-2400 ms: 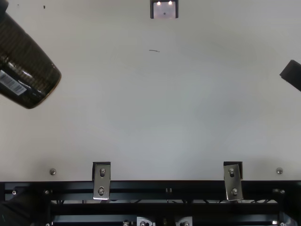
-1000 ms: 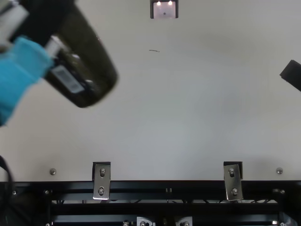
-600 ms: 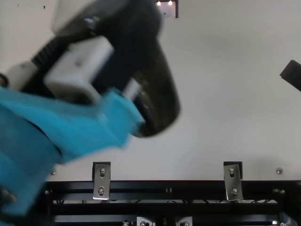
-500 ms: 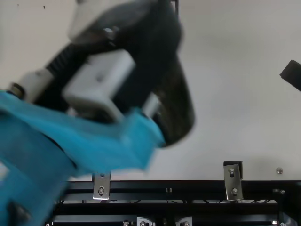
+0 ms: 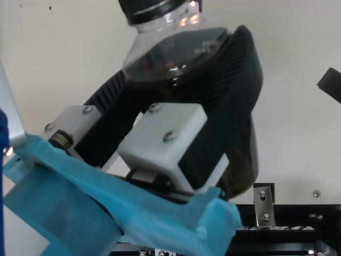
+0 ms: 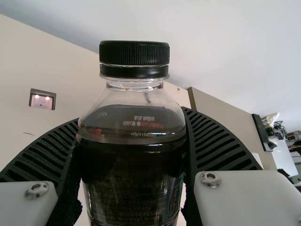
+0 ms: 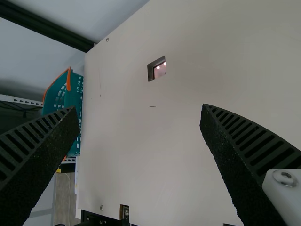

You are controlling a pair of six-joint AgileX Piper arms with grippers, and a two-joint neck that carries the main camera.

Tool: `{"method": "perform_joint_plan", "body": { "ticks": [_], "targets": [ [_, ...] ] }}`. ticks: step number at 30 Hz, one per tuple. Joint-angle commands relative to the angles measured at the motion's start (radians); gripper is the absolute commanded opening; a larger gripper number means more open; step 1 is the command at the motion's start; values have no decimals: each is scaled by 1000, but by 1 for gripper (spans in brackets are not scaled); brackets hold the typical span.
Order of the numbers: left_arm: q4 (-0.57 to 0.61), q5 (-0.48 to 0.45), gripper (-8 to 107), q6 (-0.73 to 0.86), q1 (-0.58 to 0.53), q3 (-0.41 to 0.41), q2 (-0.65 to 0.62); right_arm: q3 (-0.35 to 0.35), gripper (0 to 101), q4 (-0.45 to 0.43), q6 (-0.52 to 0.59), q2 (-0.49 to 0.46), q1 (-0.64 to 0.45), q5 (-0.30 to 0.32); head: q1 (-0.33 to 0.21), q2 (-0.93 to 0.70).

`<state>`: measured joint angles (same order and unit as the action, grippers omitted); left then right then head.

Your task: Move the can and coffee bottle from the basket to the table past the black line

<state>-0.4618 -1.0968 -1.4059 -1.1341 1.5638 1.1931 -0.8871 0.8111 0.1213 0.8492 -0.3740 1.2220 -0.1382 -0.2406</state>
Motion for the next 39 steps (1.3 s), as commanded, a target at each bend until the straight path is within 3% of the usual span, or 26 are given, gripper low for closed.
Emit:
{"method": "perform_joint_plan", "body": {
  "ticks": [1,39],
  "targets": [
    [0,0,10,0,0,0,0,0,101,0,0,0,0,0,-4,11],
    [0,4,10,0,0,0,0,0,101,0,0,0,0,0,-4,11]
  ]
}}
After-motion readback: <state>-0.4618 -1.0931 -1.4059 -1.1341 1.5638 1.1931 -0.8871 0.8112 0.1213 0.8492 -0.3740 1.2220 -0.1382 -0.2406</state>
